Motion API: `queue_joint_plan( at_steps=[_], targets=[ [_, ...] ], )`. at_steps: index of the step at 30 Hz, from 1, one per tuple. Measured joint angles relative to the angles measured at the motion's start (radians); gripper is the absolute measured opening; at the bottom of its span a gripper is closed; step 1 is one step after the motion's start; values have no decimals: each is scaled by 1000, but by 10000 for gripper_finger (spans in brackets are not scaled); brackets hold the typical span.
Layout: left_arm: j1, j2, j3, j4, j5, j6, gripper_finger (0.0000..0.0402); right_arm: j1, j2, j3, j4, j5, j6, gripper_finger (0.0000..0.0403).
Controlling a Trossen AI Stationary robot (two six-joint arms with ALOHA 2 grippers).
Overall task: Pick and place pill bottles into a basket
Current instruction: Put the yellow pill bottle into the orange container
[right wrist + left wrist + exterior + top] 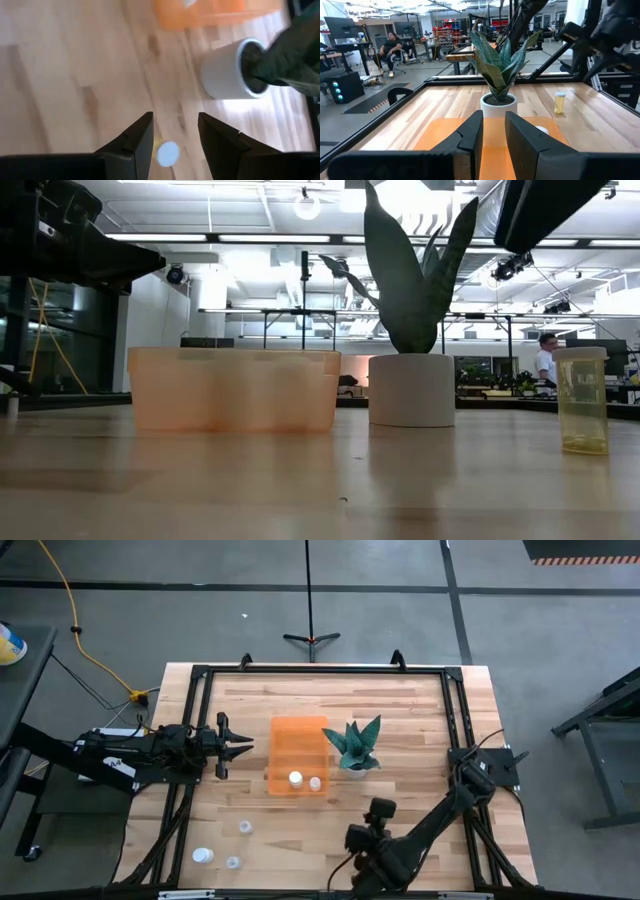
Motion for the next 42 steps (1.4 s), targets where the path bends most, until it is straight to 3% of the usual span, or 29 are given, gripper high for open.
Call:
queue_joint_plan(
  at_steps=[6, 12, 16, 19, 24, 29, 38, 42],
  targets=[
    [0, 0, 0, 2, -6, 9, 117, 27, -164, -193, 184, 57, 11, 140],
    [0, 0, 0, 2, -9, 10, 117, 21, -395, -506, 678, 87, -198, 137],
    [0, 0, 0, 2, -9, 11, 117, -4, -567, -791, 1068, -15, -318, 137],
    [0, 0, 0, 2, -10, 11, 117, -29, -683, -963, 1210, -67, -300, 137],
    [0, 0, 0, 2, -10, 11, 117, -70, -796, -1117, 1291, -106, -202, 138],
    [0, 0, 0, 1, -10, 11, 117, -77, -780, -1154, 1299, -113, -238, 149],
    [0, 0, 0, 1, -11, 9, 117, -77, -702, -1153, 1327, -152, -241, 255],
    [0, 0, 0, 1, -10, 8, 117, -77, -690, -1153, 1331, -228, -217, 277]
  ],
)
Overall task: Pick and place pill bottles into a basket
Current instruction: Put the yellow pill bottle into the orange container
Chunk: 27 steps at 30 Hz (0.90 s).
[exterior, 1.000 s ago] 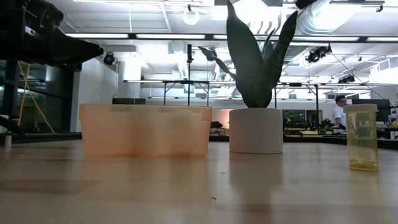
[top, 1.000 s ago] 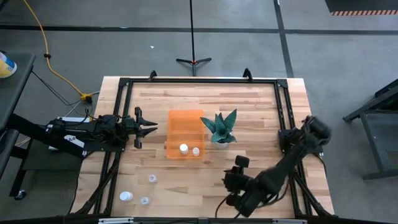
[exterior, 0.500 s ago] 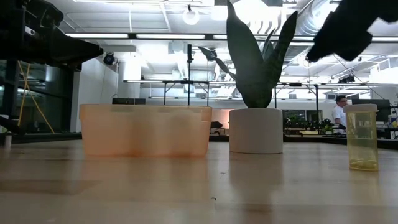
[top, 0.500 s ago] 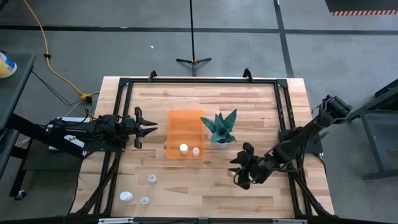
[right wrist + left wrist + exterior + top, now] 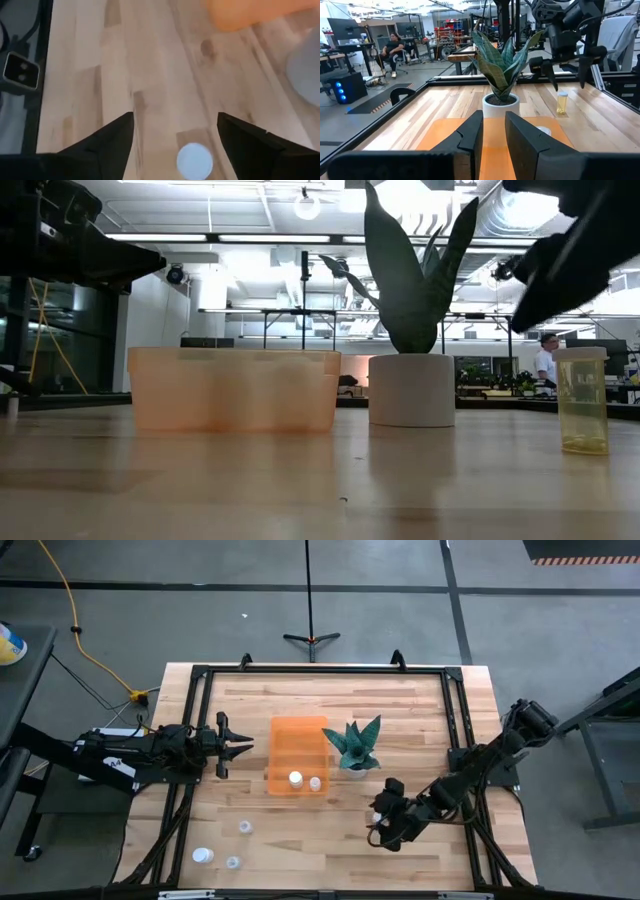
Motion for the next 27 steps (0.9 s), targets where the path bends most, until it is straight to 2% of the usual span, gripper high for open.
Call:
queue_joint_plan(
  at_steps=[4, 10, 16, 27],
  targets=[
    [0, 0, 0, 0, 0, 0, 117, 2, 0, 0, -13, -9, 11, 279],
    [0, 0, 0, 0, 1, 0, 117, 3, 0, 0, -74, 36, 15, 279],
    [0, 0, 0, 0, 1, 0, 117, 3, 1, 0, -71, 19, 34, 279],
    [0, 0, 0, 0, 1, -1, 117, 4, 99, 0, -64, -25, 71, 279]
  ],
)
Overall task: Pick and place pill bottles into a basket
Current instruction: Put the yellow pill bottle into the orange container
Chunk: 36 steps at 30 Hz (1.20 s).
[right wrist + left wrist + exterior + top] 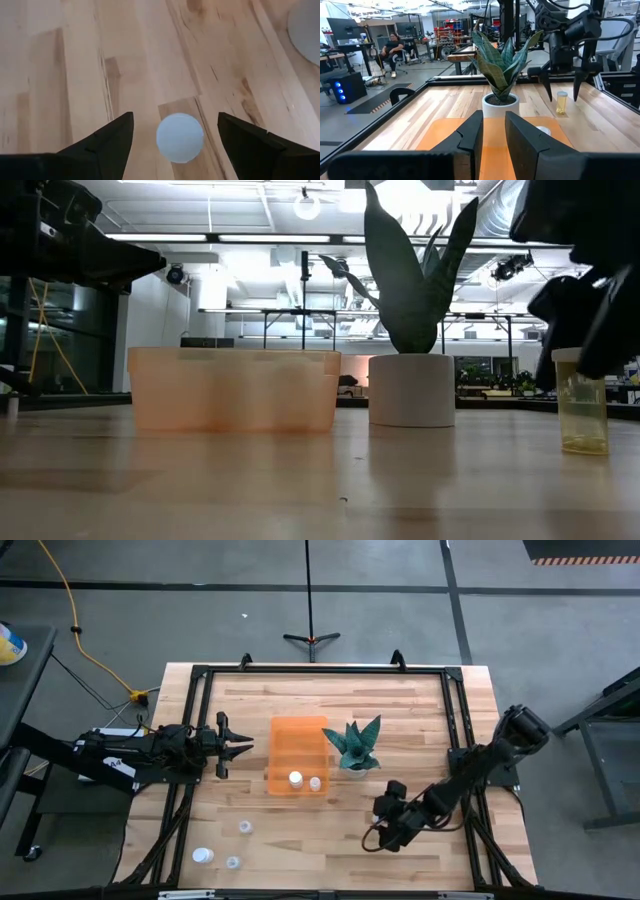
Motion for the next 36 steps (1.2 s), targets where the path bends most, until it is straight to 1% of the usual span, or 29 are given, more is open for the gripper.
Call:
queue_joint_plan(
  at_steps=[3, 9, 13, 20, 27, 36],
  targets=[
    [0, 0, 0, 0, 0, 0, 117, 0, 7, 0, -12, -16, 4, 279],
    [0, 0, 0, 0, 0, 0, 117, 0, 7, 0, -29, -10, 25, 275],
    [0, 0, 0, 0, 0, 0, 117, 0, 7, 0, -62, -14, 50, 253],
    [0, 0, 0, 0, 1, 0, 117, -1, 7, 0, -52, -10, 57, 207],
    [0, 0, 0, 0, 1, 0, 117, -1, 7, 0, -51, -10, 57, 171],
    [0, 0, 0, 0, 1, 0, 117, -2, 6, 0, 8, -10, 39, 130]
  ],
)
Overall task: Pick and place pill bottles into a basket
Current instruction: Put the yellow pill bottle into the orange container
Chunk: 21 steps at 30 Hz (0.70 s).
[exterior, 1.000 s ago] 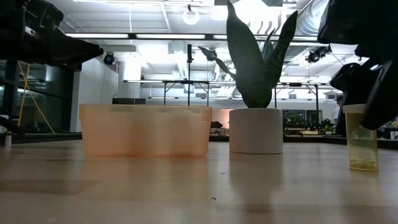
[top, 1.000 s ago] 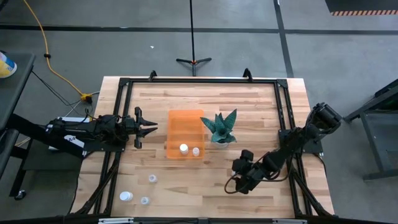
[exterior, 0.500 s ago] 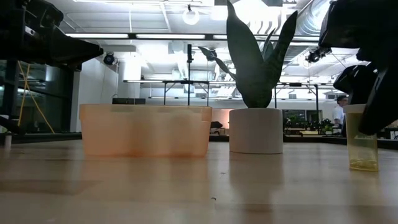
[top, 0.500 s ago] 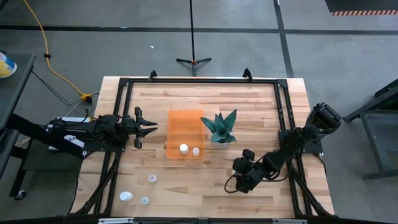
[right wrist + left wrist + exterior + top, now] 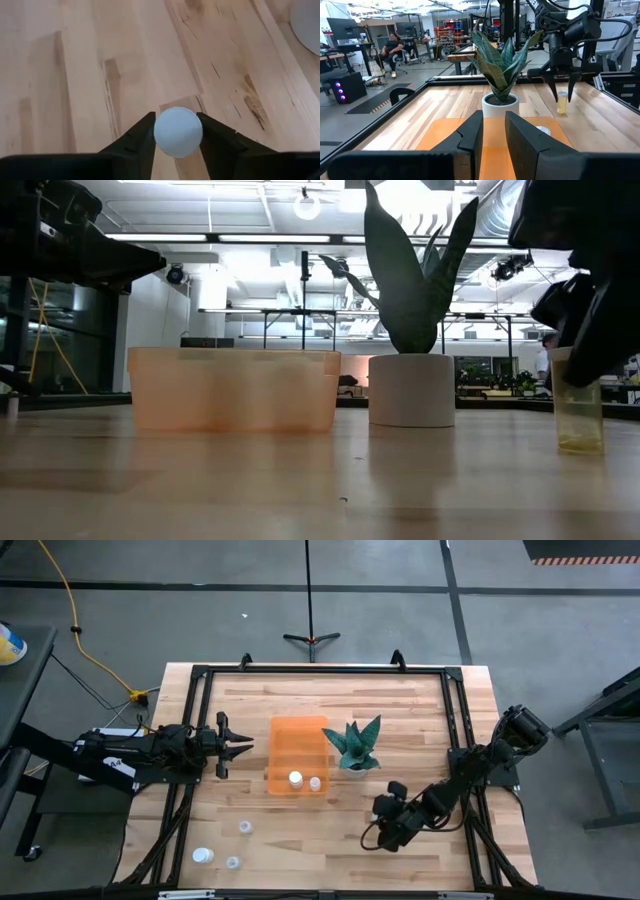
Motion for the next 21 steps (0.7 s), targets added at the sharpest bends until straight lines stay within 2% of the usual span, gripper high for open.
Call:
queue_joint_plan(
  at_steps=[9, 18, 21],
  targets=[
    [0, 0, 0, 0, 0, 0, 117, -31, -2, 0, 206, 28, -175, 107],
    [0, 0, 0, 0, 0, 0, 117, -164, -3, 1, 500, 39, -498, 112],
    [0, 0, 0, 0, 0, 0, 117, -221, -2, 43, 508, -9, -582, 108]
  ],
)
